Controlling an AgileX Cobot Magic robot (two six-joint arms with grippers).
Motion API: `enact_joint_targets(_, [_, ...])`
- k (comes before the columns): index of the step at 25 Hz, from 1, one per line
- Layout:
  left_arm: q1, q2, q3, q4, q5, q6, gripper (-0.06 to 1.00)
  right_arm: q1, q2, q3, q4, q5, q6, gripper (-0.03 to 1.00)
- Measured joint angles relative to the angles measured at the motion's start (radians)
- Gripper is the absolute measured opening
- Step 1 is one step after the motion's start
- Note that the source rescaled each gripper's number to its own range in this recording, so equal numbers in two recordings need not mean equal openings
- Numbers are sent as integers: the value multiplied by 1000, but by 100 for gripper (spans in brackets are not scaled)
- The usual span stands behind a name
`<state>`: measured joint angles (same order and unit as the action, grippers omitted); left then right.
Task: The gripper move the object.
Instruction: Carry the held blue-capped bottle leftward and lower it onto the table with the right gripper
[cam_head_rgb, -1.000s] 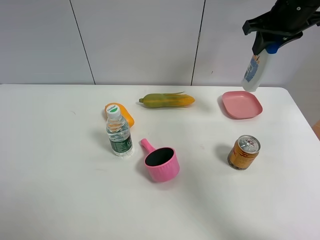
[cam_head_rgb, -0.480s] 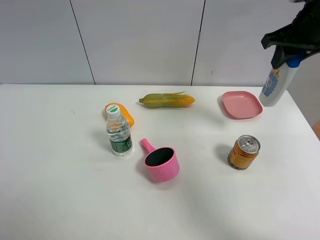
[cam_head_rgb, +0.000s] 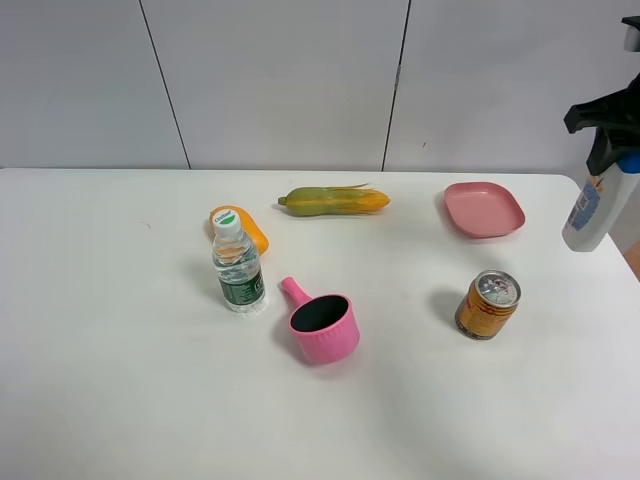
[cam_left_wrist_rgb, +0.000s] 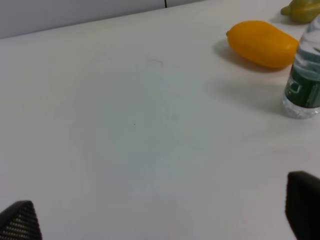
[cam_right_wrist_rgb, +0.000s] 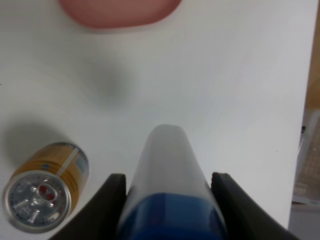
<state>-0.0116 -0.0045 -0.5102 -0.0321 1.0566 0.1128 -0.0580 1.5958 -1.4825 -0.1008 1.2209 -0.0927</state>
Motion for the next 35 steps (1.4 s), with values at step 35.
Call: enact_joint_targets(35, [0,0,0,0,0,0,100,-2,141,209,101,-362,-179,0])
